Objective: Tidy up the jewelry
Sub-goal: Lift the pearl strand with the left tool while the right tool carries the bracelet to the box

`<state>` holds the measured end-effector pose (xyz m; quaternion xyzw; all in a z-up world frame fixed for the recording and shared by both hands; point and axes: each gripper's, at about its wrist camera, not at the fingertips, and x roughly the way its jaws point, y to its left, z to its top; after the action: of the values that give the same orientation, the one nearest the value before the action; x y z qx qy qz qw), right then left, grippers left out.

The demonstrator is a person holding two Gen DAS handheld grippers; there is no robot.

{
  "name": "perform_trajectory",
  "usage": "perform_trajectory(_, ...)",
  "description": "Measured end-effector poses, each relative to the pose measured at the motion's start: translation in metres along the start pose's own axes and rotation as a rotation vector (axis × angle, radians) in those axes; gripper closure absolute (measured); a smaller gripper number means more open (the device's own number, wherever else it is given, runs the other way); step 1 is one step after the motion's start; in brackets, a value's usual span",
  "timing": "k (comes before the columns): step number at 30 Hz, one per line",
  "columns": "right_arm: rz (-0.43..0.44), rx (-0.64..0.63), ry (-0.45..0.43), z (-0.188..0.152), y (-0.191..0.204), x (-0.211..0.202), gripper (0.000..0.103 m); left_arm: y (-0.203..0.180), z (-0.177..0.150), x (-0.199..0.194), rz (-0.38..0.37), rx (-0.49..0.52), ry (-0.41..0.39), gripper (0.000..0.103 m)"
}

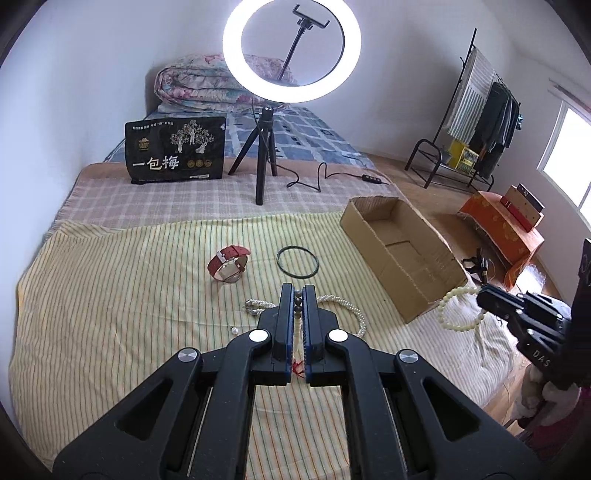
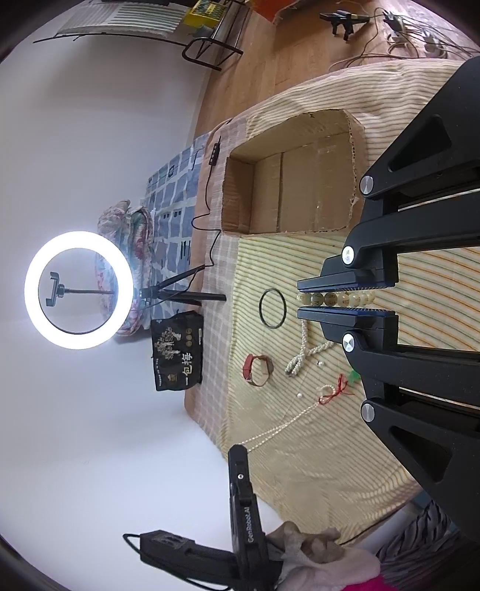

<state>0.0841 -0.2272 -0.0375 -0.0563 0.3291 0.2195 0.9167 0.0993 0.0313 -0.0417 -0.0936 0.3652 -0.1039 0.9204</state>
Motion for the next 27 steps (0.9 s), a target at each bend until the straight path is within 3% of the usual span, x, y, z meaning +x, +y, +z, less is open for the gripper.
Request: perform_trajectory(27, -0.006, -0.002, -0.062, 0.021, -0.005, -0.007, 0.097, -0.049, 0.058, -0.062, -0.104, 0.069, -0.184, 0.102)
